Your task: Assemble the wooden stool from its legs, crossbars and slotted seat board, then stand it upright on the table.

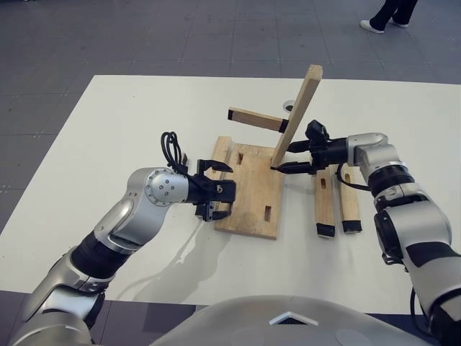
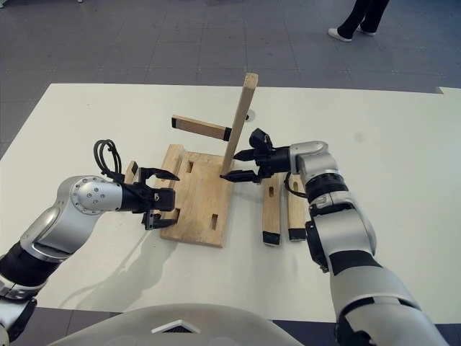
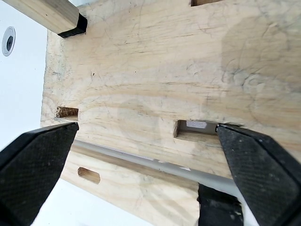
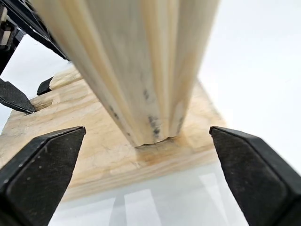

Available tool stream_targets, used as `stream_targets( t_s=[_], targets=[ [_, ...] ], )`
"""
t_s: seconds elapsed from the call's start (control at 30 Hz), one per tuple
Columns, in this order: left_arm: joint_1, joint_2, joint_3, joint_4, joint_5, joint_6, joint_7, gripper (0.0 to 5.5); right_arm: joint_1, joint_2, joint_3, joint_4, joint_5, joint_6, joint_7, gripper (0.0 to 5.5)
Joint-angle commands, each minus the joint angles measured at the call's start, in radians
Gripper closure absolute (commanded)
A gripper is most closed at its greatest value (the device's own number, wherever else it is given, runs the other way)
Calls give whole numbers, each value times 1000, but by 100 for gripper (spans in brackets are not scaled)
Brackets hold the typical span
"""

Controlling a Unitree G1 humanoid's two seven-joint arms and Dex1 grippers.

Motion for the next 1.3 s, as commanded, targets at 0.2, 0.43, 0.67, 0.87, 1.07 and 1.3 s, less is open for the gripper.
stream_targets(
  t_s=[0.2, 0.43, 0.67, 0.87, 1.07, 1.3],
  targets=[
    [34, 4, -20, 49, -2, -34, -4, 0, -45, -148, -59, -184, -4, 51, 15, 66],
    [38, -11, -29, 37, 4, -26, 5, 0, -174, -188, -185, -163, -91, 64, -547, 66],
    [37, -23, -37, 19, 7, -1, 9, 0, -274, 31, -384, -506, 191, 468, -810, 66],
    [32, -31, -46, 0, 6, 24, 5, 0, -227, 143, -419, -667, 303, 622, -921, 66],
    [35, -34, -49, -6, 7, 36, 11, 0, -137, 163, -361, -747, 308, 689, -922, 66],
    [39, -28, -51, -9, 5, 32, 8, 0, -378, 164, -513, -949, 411, 600, -1063, 66]
  ],
)
